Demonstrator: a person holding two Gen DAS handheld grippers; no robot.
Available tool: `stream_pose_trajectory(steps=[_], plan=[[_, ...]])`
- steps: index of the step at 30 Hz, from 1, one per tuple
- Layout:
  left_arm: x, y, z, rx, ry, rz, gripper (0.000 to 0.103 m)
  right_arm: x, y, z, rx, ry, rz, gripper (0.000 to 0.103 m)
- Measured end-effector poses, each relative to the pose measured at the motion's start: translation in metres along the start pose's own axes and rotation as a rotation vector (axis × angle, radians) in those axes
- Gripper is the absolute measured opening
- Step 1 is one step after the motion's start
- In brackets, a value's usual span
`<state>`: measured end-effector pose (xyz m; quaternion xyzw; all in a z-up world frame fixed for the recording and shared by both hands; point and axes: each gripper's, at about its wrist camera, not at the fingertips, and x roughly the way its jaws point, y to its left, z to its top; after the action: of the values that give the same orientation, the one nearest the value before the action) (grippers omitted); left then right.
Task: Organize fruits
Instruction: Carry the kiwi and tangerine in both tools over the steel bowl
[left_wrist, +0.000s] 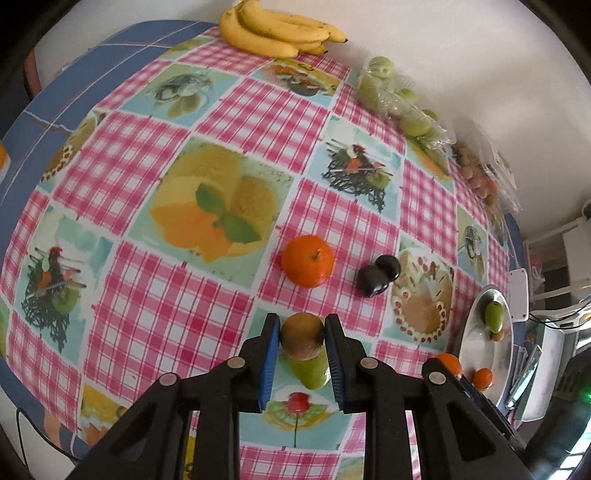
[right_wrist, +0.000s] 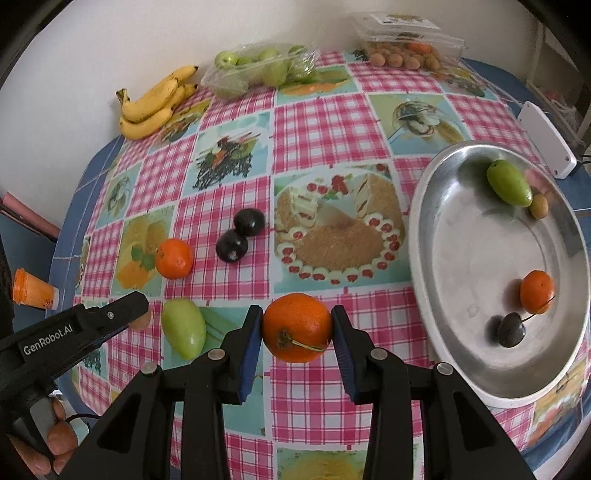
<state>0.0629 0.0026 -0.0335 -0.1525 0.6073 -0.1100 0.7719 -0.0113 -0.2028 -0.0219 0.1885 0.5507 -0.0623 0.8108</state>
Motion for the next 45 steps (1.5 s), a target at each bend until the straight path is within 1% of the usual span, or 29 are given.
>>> stream_pose_trajectory(steps=[6, 11, 17, 27, 31, 38, 42, 45], plan=[[0.006, -0.015, 0.005, 0.027, -0.014, 0.010, 0.026, -0.009, -0.011, 0.007, 0.019, -0.032, -0.040, 0.039], [0.010, -0.030, 0.008, 0.065, -0.029, 0.018, 0.026, -0.012, -0.030, 0.014, 0.086, -0.031, -0.029, 0.039], [0.014, -0.059, 0.006, 0.143, -0.053, 0.009, 0.026, -0.019, -0.060, 0.020, 0.167, -0.056, -0.053, 0.039], [0.028, -0.107, -0.011, 0.277, -0.038, -0.002, 0.026, -0.027, -0.116, 0.019, 0.303, -0.073, -0.087, 0.039], [0.036, -0.133, -0.020, 0.351, -0.030, -0.013, 0.026, -0.029, -0.139, 0.017, 0.359, -0.079, -0.110, 0.039], [0.048, -0.190, -0.049, 0.521, -0.018, -0.045, 0.027, -0.040, -0.184, 0.009, 0.468, -0.103, -0.168, 0.039], [0.056, -0.219, -0.064, 0.604, -0.017, -0.046, 0.027, -0.048, -0.199, 0.006, 0.493, -0.127, -0.197, 0.039], [0.063, -0.232, -0.071, 0.642, -0.013, -0.046, 0.027, -0.051, -0.203, 0.008, 0.494, -0.154, -0.183, 0.039]])
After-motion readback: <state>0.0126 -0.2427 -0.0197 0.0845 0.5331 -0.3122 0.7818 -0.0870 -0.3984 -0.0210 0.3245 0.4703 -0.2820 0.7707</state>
